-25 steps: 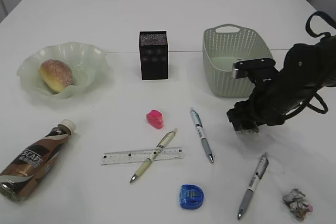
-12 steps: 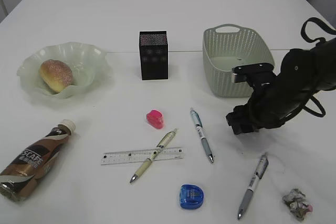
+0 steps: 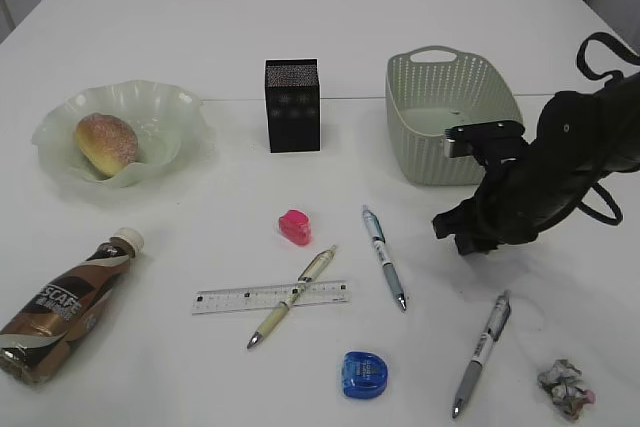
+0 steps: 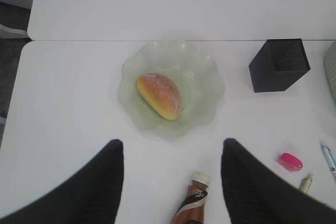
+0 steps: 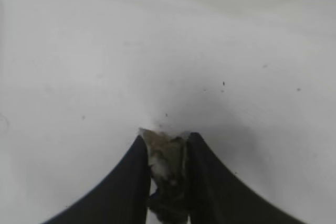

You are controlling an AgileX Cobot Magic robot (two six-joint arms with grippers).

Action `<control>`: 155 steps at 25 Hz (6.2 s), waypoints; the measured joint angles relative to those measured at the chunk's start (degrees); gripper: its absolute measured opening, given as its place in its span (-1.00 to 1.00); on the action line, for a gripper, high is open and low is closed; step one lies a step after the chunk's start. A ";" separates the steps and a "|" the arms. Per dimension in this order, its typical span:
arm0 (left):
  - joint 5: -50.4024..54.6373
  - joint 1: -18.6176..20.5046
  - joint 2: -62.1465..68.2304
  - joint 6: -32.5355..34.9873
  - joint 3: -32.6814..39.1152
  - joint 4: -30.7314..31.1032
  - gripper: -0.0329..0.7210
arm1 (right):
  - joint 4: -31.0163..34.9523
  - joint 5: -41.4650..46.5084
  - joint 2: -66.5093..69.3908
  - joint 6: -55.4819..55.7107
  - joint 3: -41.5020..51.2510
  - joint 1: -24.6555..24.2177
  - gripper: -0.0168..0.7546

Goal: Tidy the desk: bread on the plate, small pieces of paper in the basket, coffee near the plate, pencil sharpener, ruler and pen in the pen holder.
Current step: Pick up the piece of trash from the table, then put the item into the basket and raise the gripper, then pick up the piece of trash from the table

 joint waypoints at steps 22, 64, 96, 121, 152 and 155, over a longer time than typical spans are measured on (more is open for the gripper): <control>0.08 0.00 -0.04 0.04 0.00 1.03 0.24 | 1.59 19.74 -12.63 2.60 0.11 -0.12 -0.91; 0.08 0.00 -0.04 0.13 0.00 -0.41 0.24 | -4.51 38.11 -22.76 6.07 -28.83 -0.12 -0.91; 0.08 0.00 -0.04 0.13 0.00 -0.54 0.24 | -6.62 24.83 -16.65 6.28 -28.94 -0.12 -0.91; 0.08 0.00 -0.04 0.13 0.00 -0.54 0.24 | -8.19 13.60 -2.74 7.93 -30.93 -0.12 0.00; 0.08 0.00 -0.04 0.13 0.00 -2.41 0.24 | -9.18 49.66 -3.97 12.78 -41.28 -0.12 0.29; 0.08 0.00 -0.04 0.17 0.00 -2.41 0.24 | -9.18 49.66 -6.97 13.01 -34.73 -0.12 0.29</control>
